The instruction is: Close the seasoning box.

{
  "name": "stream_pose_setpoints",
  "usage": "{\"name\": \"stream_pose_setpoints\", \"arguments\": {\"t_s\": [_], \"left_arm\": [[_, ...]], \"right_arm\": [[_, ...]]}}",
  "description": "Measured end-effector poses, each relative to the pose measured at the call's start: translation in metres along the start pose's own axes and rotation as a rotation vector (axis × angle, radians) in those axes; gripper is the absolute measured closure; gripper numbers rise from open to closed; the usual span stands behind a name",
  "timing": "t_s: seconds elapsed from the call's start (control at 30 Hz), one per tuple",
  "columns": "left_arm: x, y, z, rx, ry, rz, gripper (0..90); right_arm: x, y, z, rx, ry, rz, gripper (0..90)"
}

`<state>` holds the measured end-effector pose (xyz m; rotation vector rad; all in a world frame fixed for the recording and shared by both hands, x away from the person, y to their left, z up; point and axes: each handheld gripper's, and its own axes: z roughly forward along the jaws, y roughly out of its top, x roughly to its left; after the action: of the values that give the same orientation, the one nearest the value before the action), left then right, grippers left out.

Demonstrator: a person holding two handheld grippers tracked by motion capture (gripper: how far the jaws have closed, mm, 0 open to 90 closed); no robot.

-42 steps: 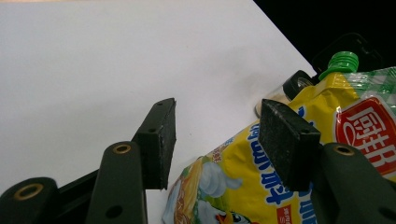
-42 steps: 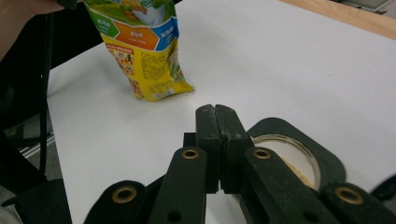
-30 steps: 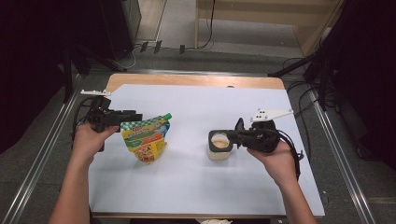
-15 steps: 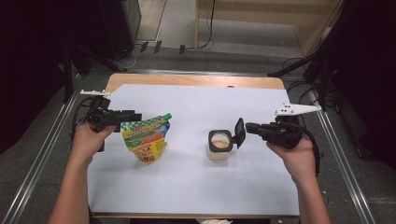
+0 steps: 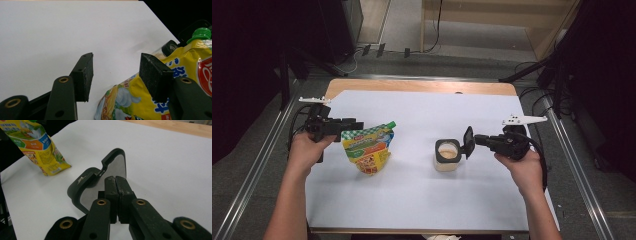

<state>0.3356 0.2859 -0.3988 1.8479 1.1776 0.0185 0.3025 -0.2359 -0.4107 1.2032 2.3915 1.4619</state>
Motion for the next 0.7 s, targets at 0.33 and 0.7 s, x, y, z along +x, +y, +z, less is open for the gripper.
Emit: {"name": "stream_pose_setpoints", "arguments": {"t_s": [0.33, 0.7], "left_arm": [[0.0, 0.0, 0.0, 0.001, -0.001, 0.0, 45.5], [0.002, 0.0, 0.0, -0.001, -0.008, -0.017, 44.0]], "right_arm": [[0.001, -0.007, 0.016, 0.03, 0.006, 0.009, 90.0], [0.016, -0.002, 0.018, 0.008, 0.032, -0.015, 90.0]]}}
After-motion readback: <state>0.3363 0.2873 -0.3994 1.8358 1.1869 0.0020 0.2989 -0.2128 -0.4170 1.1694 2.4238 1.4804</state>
